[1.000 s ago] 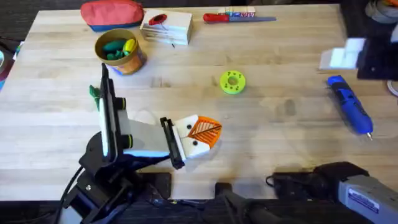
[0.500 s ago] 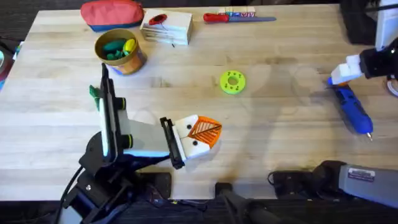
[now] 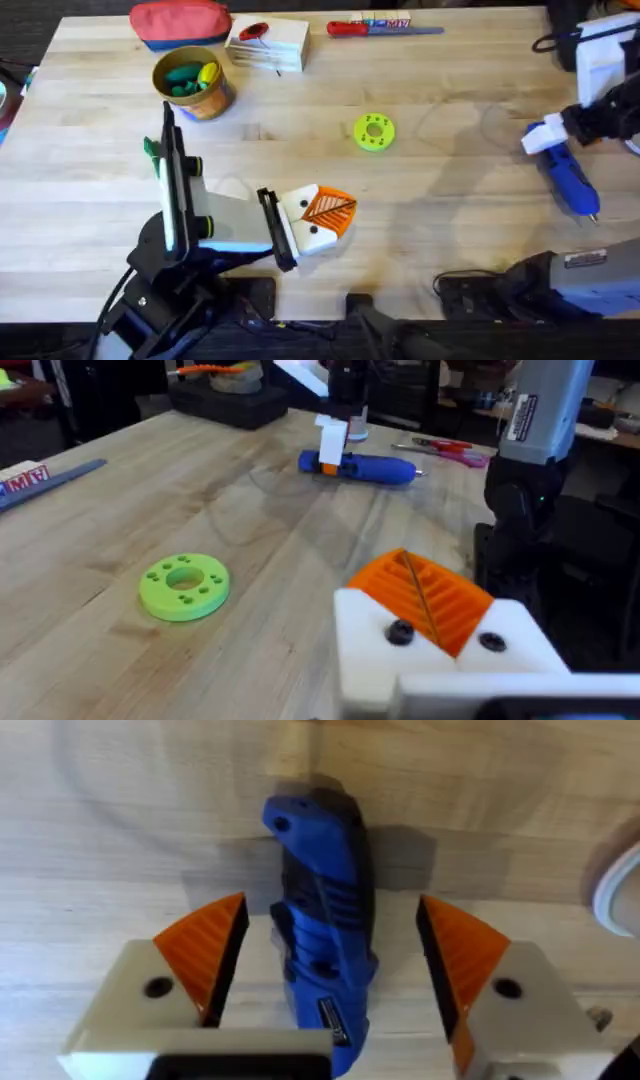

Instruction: Pick up the gripper from the table and insert it into the empty holder that is missing its gripper. Then pick up a screw, insert it into the mounting hole, and use the screwdriver to tighten it. Finally, clean up the table by picking up the vegetable and placing it into the bucket.

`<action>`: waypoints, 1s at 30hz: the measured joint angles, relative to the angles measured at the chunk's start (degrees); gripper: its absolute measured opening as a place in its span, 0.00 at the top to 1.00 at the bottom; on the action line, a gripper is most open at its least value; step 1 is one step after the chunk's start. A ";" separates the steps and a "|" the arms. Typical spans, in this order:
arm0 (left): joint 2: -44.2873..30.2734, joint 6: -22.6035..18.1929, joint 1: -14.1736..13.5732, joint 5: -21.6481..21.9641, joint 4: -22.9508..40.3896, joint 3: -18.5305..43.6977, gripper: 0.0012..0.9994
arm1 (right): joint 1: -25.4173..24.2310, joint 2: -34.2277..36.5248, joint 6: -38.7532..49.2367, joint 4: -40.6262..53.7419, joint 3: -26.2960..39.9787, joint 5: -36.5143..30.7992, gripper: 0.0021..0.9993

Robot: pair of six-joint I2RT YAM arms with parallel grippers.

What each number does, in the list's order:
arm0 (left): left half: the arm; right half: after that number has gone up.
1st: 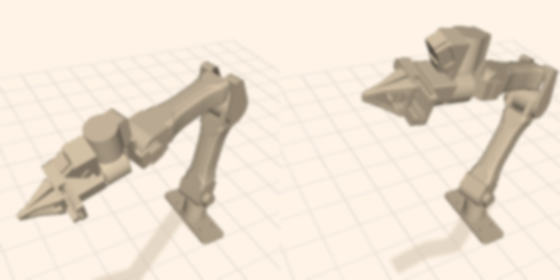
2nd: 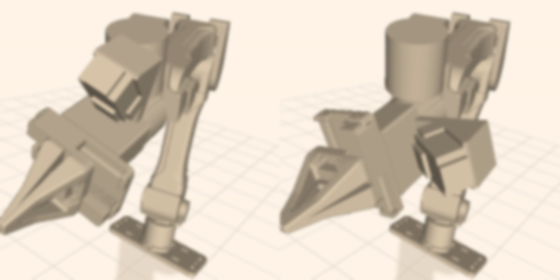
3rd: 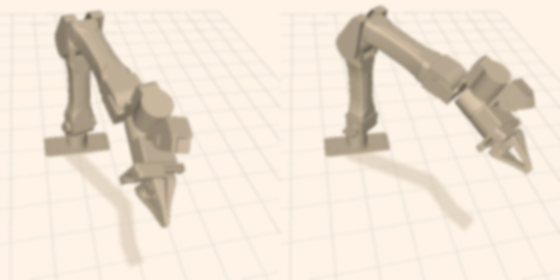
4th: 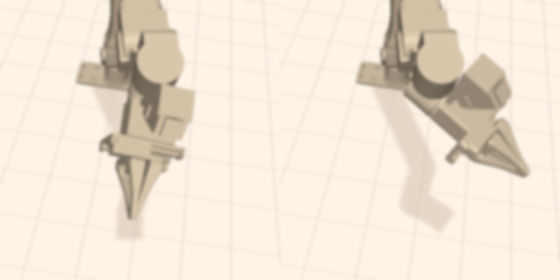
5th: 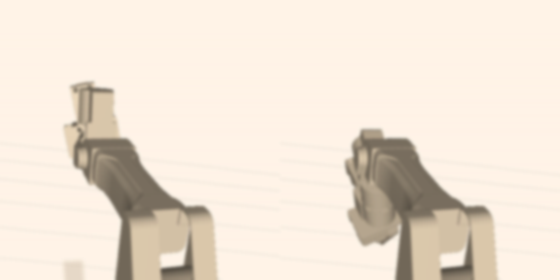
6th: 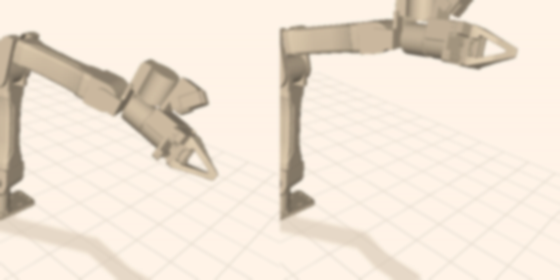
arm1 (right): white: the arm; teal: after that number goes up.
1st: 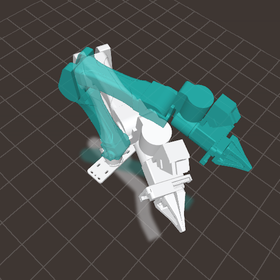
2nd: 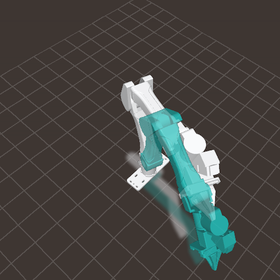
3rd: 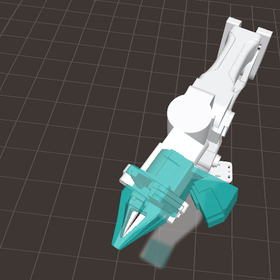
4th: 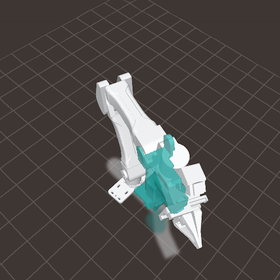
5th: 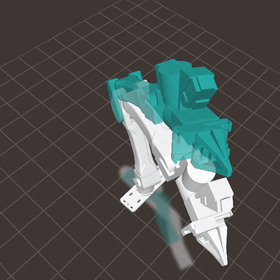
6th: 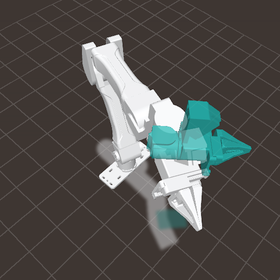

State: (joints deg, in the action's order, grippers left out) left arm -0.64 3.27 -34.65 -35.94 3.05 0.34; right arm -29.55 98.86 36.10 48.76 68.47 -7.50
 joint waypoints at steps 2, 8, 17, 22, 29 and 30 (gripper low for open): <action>0.01 0.01 0.01 0.00 0.02 0.00 0.98 | -0.10 1.88 0.76 -0.03 0.00 0.68 0.01; 0.01 0.00 0.01 0.00 0.00 0.00 0.98 | -0.10 4.36 2.09 -1.17 0.07 2.34 0.02; -0.01 0.02 -0.01 0.02 0.00 0.00 0.98 | -0.04 4.51 2.97 -0.52 0.07 3.72 0.35; 0.00 0.01 -0.01 0.17 0.00 0.00 0.98 | 0.01 4.51 3.29 -0.50 0.07 3.89 0.60; 0.01 0.02 0.01 0.17 0.00 0.00 0.98 | -0.04 4.58 3.32 -1.33 0.07 3.05 0.96; -0.01 0.02 -0.01 0.18 0.00 0.00 0.98 | -0.04 4.66 3.21 -1.38 0.07 2.88 0.98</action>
State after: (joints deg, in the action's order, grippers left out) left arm -0.64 3.29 -34.65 -35.77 3.05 0.34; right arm -29.58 103.53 39.31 47.37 68.53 -4.62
